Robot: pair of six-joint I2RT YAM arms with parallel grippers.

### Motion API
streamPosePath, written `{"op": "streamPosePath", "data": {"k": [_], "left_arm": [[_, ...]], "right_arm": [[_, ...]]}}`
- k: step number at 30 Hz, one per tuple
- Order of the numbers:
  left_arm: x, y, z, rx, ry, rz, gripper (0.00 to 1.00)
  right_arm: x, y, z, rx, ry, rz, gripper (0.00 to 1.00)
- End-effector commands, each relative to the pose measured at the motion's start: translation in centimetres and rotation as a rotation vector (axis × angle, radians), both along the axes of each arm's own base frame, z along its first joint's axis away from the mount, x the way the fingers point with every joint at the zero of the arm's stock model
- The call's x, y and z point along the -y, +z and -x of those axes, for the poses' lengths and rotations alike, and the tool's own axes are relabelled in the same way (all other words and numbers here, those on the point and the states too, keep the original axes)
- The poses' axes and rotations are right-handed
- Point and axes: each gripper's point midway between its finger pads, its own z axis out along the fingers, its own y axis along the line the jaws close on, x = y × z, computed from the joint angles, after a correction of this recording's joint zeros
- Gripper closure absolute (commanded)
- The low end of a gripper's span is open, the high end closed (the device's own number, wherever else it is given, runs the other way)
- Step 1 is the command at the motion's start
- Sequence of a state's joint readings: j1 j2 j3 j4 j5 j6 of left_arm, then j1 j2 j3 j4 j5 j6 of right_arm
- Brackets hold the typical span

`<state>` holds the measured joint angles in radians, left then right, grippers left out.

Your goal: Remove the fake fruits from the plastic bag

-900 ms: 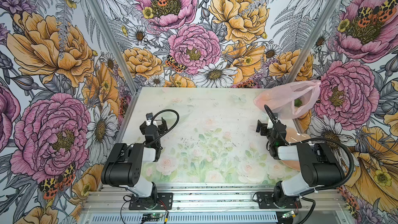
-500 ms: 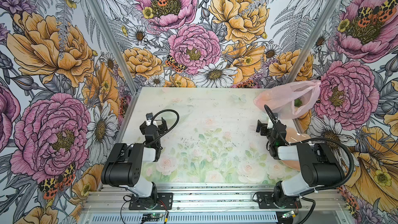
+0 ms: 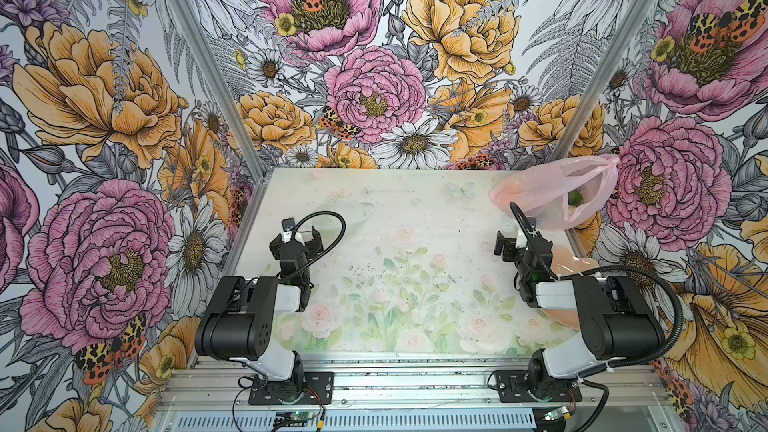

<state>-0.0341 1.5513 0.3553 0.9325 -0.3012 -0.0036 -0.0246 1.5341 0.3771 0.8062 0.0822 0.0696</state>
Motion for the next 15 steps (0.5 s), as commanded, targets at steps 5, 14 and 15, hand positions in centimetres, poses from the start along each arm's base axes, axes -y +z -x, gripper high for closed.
{"op": "streamPosePath", "data": {"k": [5, 14, 15], "left_arm": [[0.9, 1.4, -0.2, 0.056, -0.018, -0.028, 0.01], [5.3, 7.8, 3.1, 0.157, -0.003, -0.212, 0.01], [5.9, 8.6, 3.2, 0.156, -0.007, -0.206, 0.01]], "right_arm": [[0.0, 1.9, -0.8, 0.067, -0.005, -0.005, 0.01], [0.0, 6.3, 2.1, 0.162, -0.044, 0.048, 0.00], [0.0, 7.1, 2.5, 0.188, -0.052, 0.047, 0.01]]}}
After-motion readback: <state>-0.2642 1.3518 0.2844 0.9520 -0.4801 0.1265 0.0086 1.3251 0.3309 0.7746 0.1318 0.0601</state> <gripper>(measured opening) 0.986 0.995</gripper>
